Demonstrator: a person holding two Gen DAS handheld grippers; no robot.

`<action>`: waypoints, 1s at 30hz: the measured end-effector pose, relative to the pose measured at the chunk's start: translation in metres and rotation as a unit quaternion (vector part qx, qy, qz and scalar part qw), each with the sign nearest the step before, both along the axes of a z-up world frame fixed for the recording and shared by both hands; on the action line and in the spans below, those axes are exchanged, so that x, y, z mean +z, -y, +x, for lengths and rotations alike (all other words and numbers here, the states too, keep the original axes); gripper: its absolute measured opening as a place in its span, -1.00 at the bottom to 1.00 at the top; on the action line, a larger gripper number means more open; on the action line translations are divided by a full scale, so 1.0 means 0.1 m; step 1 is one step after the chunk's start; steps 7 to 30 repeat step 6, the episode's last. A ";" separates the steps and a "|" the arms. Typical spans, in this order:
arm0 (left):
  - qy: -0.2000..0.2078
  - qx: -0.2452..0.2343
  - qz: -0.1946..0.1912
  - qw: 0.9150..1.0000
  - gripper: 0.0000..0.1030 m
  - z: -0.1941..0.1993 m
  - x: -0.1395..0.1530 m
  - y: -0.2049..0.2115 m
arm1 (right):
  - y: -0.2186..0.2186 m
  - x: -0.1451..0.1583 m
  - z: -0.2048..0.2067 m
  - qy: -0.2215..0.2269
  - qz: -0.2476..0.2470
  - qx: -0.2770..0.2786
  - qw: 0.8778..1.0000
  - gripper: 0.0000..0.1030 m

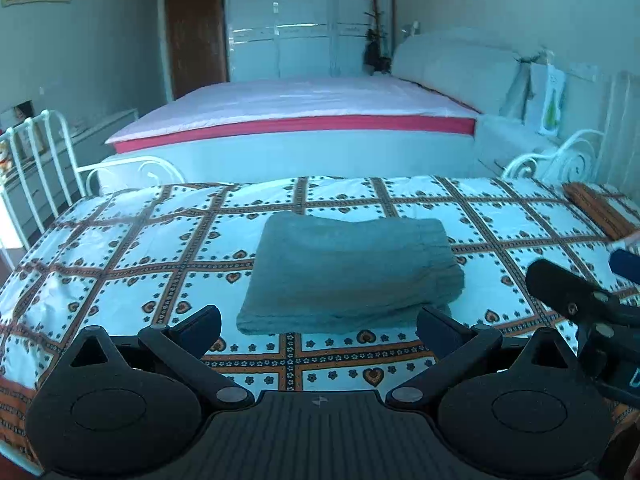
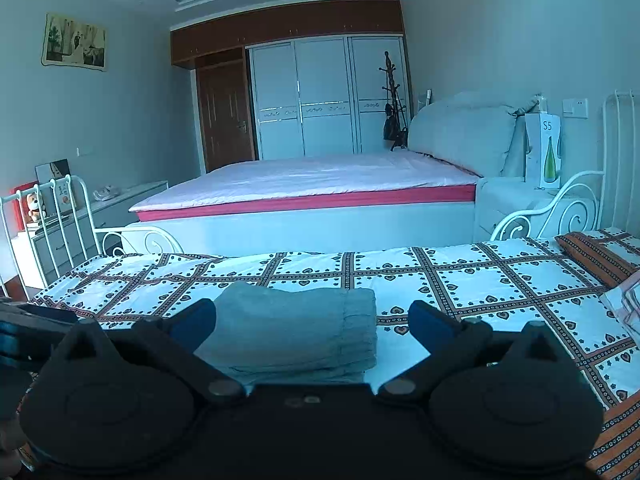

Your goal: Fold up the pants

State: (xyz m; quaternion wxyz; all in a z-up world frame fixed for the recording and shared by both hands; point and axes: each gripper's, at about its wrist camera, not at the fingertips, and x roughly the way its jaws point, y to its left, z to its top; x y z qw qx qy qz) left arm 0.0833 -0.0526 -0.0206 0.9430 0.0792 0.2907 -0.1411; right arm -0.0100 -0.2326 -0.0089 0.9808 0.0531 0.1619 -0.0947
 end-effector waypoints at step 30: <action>0.016 0.008 -0.009 1.000 1.00 0.02 0.01 -0.01 | 0.01 0.01 0.04 0.003 0.005 0.002 1.000 0.88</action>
